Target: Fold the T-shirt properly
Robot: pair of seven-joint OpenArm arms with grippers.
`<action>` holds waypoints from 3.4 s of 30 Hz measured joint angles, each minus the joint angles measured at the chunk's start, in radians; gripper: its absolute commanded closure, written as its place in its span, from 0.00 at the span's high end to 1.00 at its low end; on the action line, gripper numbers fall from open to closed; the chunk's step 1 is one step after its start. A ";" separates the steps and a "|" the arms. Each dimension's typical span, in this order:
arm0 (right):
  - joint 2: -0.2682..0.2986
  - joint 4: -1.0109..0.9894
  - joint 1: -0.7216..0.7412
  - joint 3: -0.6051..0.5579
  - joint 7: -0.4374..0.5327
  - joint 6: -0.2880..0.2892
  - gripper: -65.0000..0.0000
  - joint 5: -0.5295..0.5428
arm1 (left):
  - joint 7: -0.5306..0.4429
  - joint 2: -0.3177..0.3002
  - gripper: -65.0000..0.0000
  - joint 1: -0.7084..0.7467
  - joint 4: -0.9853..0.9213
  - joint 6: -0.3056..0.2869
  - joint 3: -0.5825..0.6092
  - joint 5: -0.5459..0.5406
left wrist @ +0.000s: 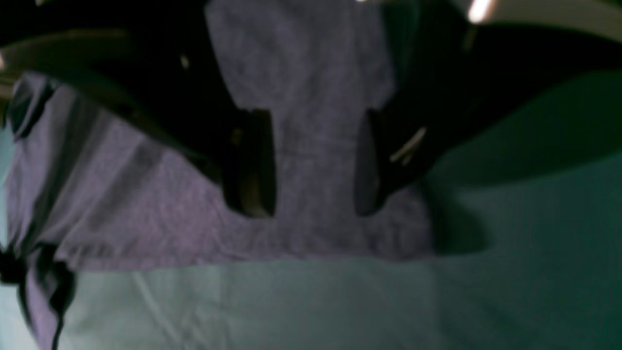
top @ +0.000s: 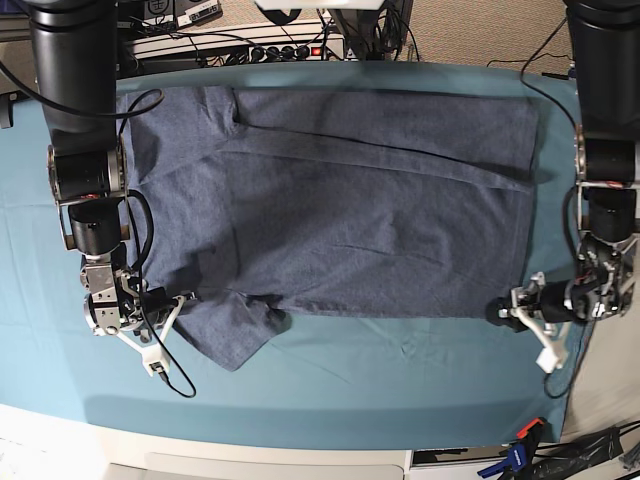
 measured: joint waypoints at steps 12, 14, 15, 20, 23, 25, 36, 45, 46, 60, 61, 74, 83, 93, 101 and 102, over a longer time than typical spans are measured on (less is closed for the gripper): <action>0.001 0.000 0.000 0.000 -0.005 0.000 0.00 0.000 | -0.070 -0.025 0.43 0.000 0.000 0.117 0.000 0.196; 0.001 0.000 0.000 0.000 -0.005 0.000 0.00 0.000 | -0.070 -0.025 0.43 0.000 0.000 0.117 0.000 0.193; 0.001 0.000 0.000 0.000 -0.005 0.000 0.00 0.000 | -0.070 -0.025 0.43 0.000 0.000 0.117 0.000 0.193; 0.001 0.000 0.000 0.000 -0.006 0.000 0.00 0.000 | -0.081 -0.025 0.43 0.014 0.000 0.117 0.000 0.197; 0.001 0.000 0.000 0.000 -0.007 0.000 0.00 0.000 | -0.089 -0.025 0.43 0.019 0.000 0.124 0.000 0.196; 0.001 0.000 0.000 0.000 -0.007 0.000 0.00 0.000 | -0.100 -0.026 0.43 0.026 0.002 0.124 0.000 0.195; 0.001 0.000 0.000 0.000 -0.008 0.000 0.00 0.000 | -0.122 -0.011 0.43 0.038 0.006 0.124 -0.005 0.169; 0.001 0.000 0.000 0.000 -0.008 0.000 0.00 0.000 | -0.121 0.020 0.43 0.038 0.007 0.115 -0.005 0.151; 0.001 0.000 0.000 0.000 -0.008 0.000 0.00 0.000 | -0.121 0.022 0.43 0.038 0.007 0.111 -0.005 0.151; 0.001 0.000 0.000 0.000 -0.011 0.000 0.00 0.000 | -0.095 0.022 0.21 0.039 0.021 0.087 -0.005 0.155; 0.001 0.000 0.000 0.000 -0.012 0.000 0.00 0.000 | -0.095 0.022 0.21 0.039 0.023 0.087 -0.005 0.155; 0.001 0.001 0.000 0.000 -0.019 0.000 0.00 0.000 | -0.073 0.022 0.11 0.030 0.026 0.071 -0.005 0.143; 0.003 0.008 -0.015 0.000 -0.006 -0.004 0.00 -0.009 | -0.072 0.022 0.00 0.009 0.026 0.040 -0.005 0.144; 0.003 0.010 -0.019 0.000 0.005 -0.003 0.00 -0.030 | -0.073 0.023 0.00 0.002 0.026 0.041 -0.005 0.144; 0.003 0.010 -0.019 0.000 0.005 -0.003 0.00 -0.030 | -0.073 0.023 0.00 0.002 0.026 0.041 -0.005 0.144; 0.003 0.010 -0.020 0.000 0.005 -0.003 0.00 -0.030 | -0.073 0.023 0.00 0.002 0.026 0.041 -0.005 0.144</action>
